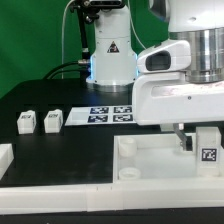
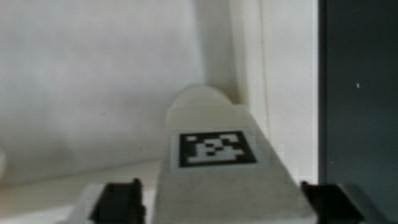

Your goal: Assemble one leg

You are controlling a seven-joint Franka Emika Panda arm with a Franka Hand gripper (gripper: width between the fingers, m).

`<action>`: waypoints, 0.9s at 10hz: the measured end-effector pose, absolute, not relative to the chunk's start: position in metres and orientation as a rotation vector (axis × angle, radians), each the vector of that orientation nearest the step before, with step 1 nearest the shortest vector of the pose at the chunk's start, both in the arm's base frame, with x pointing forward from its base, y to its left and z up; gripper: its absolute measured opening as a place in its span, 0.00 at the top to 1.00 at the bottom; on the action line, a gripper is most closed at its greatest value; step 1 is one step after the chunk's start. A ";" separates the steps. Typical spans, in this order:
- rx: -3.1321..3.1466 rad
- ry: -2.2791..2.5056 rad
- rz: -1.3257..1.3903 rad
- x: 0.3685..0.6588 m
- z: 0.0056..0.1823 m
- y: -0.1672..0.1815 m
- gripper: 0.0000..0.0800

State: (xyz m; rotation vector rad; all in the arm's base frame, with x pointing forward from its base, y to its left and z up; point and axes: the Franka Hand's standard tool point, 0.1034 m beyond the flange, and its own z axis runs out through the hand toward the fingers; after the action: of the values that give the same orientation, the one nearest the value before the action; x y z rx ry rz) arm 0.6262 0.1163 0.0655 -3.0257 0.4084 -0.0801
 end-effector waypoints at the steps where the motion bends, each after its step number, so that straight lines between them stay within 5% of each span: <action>1: -2.995 0.566 -0.071 0.626 0.065 0.117 0.64; 9: -2.010 2.247 0.177 0.630 0.065 0.115 0.63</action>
Offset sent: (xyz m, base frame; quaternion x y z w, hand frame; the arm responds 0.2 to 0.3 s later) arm 0.0198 0.0071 0.0059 -0.0128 0.0122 0.3204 0.9471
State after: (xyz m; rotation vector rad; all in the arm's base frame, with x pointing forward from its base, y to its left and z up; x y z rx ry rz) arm 0.6301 0.1154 0.0654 -2.0095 2.2468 0.1771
